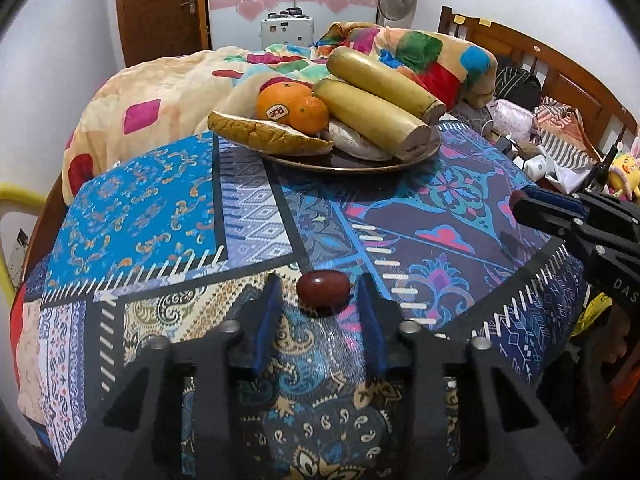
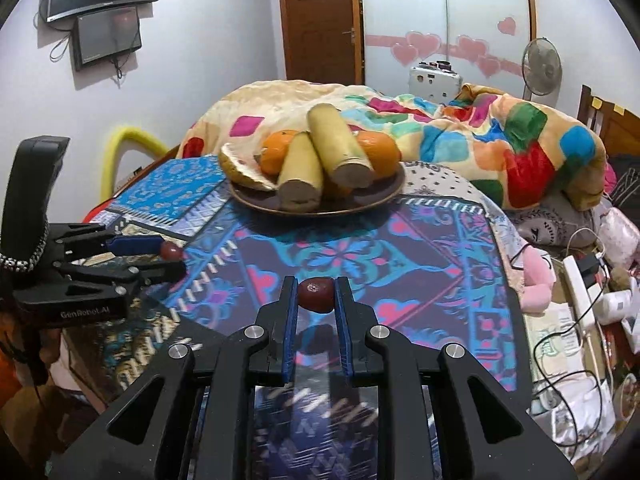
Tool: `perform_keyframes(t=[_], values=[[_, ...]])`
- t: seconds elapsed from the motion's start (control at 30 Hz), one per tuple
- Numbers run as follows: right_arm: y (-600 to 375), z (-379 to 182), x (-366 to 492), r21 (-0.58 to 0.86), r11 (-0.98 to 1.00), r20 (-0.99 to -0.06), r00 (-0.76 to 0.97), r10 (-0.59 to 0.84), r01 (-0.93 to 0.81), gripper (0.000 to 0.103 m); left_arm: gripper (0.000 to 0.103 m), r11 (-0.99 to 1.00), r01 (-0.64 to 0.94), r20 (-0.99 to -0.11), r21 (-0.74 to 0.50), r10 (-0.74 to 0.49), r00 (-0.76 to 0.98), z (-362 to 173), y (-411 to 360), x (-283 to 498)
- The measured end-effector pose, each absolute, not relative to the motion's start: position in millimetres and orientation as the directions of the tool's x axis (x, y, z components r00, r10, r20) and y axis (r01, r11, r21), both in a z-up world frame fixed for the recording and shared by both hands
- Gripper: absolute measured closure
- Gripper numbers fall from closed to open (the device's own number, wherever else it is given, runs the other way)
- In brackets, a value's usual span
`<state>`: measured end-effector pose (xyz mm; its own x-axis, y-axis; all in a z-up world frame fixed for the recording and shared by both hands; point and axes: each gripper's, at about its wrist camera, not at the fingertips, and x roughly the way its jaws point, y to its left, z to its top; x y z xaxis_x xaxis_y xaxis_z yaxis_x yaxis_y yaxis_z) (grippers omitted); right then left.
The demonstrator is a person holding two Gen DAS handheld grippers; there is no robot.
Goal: Organize fruits
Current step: 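Carry the date to the plate with the right tool and release it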
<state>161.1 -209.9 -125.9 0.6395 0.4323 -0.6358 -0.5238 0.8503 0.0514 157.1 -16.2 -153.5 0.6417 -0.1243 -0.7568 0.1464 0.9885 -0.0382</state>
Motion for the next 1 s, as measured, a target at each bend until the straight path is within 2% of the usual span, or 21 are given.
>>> perform_keyframes(t=[0.07,0.67,1.0], values=[[-212.3,-125.5,164.7,0.053,0.851,-0.636,0.639,0.432,-0.523,0.086,0.075,0.987,0.155,-0.756,-0.038,-0.13,0.641,-152.6,-18.0,158.2],[-198.4,-115.4,209.6,0.042,0.841,-0.635,0.636,0.439,-0.539,0.086,0.075,0.984,0.175,-0.715,-0.04,-0.151,0.683,-119.4,-26.0,197.5],[-185.6,-119.5,234.3,0.035,0.83,-0.666,0.606,0.435,-0.557,0.086,0.075,0.981,0.189,-0.73,-0.048,-0.164,0.663,-128.4,-33.1,229.6]])
